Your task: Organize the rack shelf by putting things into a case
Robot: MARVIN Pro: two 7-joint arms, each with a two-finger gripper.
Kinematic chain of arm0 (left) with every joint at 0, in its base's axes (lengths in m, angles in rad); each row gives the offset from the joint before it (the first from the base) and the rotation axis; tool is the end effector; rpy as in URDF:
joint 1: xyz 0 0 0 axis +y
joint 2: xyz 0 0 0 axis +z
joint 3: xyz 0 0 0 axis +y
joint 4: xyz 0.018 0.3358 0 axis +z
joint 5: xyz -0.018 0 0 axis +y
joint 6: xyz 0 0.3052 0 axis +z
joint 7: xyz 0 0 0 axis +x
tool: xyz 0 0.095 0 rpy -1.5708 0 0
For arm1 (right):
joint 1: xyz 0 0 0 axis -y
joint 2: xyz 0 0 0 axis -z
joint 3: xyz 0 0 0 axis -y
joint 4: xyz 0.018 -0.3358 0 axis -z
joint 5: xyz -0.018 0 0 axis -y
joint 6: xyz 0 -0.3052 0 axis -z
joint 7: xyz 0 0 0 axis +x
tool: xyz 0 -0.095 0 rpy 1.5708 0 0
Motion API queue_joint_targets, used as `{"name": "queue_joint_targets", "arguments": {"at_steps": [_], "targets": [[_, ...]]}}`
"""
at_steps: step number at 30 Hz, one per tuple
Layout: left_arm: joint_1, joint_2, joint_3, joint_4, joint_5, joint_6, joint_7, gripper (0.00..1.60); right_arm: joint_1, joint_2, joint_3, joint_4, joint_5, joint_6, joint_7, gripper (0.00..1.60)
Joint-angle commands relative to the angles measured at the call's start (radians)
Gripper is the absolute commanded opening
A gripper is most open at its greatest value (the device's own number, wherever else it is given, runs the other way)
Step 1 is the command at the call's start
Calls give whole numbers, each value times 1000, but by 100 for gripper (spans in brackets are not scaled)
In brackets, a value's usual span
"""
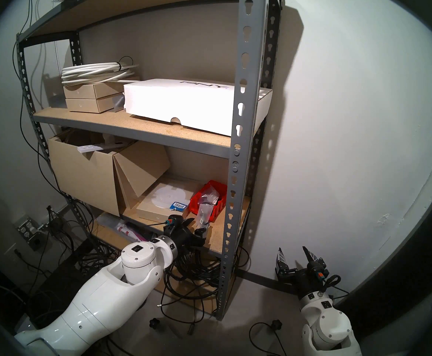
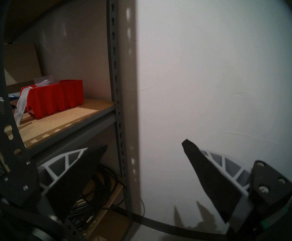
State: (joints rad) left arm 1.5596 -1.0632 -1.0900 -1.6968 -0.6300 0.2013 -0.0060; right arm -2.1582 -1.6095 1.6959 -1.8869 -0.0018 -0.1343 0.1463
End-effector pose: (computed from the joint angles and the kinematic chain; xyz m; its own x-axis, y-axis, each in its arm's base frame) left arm 0.3688 -0.0229 -0.3731 0.3441 0.0133 0.9388 -0.4463 -0.8774 0.1760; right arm 0.2094 -0.0275 -0.4017 0.1404 0.0212 0.9899 0.0199 -0.9996 0.0186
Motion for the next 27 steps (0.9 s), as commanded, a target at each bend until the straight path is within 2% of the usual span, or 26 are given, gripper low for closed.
{"name": "queue_joint_targets", "arguments": {"at_steps": [1,14,18,19,21,26,27], "targets": [[-42,-31,2,11,3,0,8,109,1,0,0,-21,0,-2,0,160],[-77,-50,23,55,24,5,21,109,1,0,0,-21,0,-2,0,160],[-80,-50,26,58,24,6,23,103,1,0,0,-21,0,-2,0,160],[-81,-50,26,57,24,7,22,94,1,0,0,-21,0,-2,0,160],[-80,-48,26,56,25,6,22,58,1,0,0,-21,0,-2,0,160],[-71,-41,22,49,21,2,17,52,1,0,0,-21,0,-2,0,160],[-67,-39,20,46,19,2,16,37,1,0,0,-21,0,-2,0,160]]}}
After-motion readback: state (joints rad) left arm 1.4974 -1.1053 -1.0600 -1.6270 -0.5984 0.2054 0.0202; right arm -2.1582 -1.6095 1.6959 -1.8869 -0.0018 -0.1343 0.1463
